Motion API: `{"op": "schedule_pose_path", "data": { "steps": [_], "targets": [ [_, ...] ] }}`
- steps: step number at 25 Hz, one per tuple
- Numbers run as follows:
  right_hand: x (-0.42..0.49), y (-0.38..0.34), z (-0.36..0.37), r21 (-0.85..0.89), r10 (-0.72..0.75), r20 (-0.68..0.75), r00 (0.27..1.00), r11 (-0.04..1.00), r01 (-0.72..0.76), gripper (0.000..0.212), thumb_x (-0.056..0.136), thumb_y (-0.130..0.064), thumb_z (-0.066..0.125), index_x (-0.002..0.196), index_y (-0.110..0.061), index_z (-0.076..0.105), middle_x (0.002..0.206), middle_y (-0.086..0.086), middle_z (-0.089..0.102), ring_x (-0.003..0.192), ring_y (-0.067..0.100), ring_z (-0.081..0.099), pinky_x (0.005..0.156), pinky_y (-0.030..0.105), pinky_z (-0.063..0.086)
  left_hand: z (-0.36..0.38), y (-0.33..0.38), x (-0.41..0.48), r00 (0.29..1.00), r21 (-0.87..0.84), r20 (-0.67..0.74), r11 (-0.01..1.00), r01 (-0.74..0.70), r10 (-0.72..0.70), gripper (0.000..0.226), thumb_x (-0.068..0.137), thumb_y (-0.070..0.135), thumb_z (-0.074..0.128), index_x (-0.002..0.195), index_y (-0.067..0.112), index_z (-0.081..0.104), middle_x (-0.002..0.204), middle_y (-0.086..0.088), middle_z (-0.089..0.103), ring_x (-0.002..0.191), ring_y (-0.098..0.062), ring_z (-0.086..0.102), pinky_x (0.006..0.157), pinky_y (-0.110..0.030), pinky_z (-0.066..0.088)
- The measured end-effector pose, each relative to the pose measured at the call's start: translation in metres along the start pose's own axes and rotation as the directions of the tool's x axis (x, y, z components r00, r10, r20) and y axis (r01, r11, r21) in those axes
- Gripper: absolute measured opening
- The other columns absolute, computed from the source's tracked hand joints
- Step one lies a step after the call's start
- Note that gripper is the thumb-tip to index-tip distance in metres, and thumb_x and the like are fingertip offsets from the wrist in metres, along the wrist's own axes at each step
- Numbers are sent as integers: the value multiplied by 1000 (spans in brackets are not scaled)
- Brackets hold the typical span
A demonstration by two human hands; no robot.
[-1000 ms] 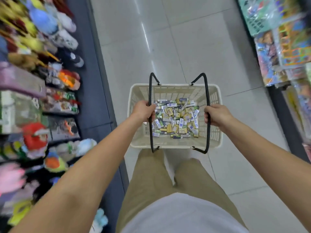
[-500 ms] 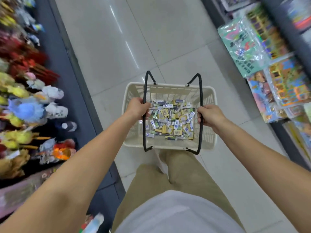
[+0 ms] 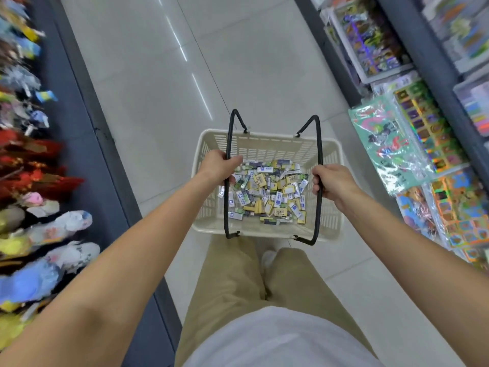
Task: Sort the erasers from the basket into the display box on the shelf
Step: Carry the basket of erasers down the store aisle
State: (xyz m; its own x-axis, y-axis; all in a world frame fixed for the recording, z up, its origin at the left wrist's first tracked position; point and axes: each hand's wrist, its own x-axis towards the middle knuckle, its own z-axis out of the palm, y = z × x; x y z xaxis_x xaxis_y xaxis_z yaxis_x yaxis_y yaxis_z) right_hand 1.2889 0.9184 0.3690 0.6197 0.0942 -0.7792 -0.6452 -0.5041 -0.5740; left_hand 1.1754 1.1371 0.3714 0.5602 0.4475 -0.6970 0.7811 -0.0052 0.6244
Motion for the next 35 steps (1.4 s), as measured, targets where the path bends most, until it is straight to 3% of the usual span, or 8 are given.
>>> {"op": "schedule_pose_path", "data": {
  "steps": [4,9,18,25,29,31,35],
  "targets": [
    [58,-96,29,37,26,-40,999,999,-24,15,88,-8,52,73,-11,52,56,4,48,31,9,41,41,21,42,-52,70,87,998,20,48,999,-29,28,20,92,25,56,95,6,57,73,-3,56,58,-15,60,73,-41,57],
    [126,-209,61,24,13,-67,998,1000,-12,23,88,-9,51,66,-12,46,55,4,47,37,13,41,47,28,42,-109,162,186,998,3,60,999,-37,36,15,92,22,58,80,15,53,72,-3,57,55,-14,60,59,-33,56],
    [277,-412,103,30,12,-24,1000,999,-11,19,89,-10,52,70,-12,52,55,2,51,34,8,46,52,28,47,-188,319,377,999,23,7,999,-49,48,11,93,18,55,97,7,55,67,-3,53,48,-12,52,44,-22,48],
    [362,-588,142,-7,-39,4,999,999,39,17,86,-9,52,70,-13,52,57,3,50,42,13,46,49,26,46,-268,436,497,997,-48,-27,996,-69,67,12,93,11,52,81,8,53,62,-4,49,44,-14,48,43,-24,46],
    [416,-675,184,50,-43,-86,995,998,48,22,86,-8,53,64,-13,52,54,2,47,36,10,41,40,20,42,-331,492,580,997,-45,18,997,-68,68,21,93,13,53,72,13,52,62,-4,54,42,-13,54,43,-24,50],
    [442,-719,211,84,-30,-151,988,996,43,24,84,-6,54,60,-11,53,53,3,45,34,11,39,39,19,41,-368,522,625,995,-27,58,997,-79,81,21,93,14,53,72,14,52,63,-3,56,41,-11,56,50,-29,52],
    [471,-801,262,219,35,-206,978,976,12,24,85,-7,55,62,-11,52,53,3,44,33,10,37,40,18,39,-437,586,698,988,32,119,994,-106,102,16,94,13,54,77,14,53,65,-3,56,44,-11,56,47,-26,54]
  ]
}}
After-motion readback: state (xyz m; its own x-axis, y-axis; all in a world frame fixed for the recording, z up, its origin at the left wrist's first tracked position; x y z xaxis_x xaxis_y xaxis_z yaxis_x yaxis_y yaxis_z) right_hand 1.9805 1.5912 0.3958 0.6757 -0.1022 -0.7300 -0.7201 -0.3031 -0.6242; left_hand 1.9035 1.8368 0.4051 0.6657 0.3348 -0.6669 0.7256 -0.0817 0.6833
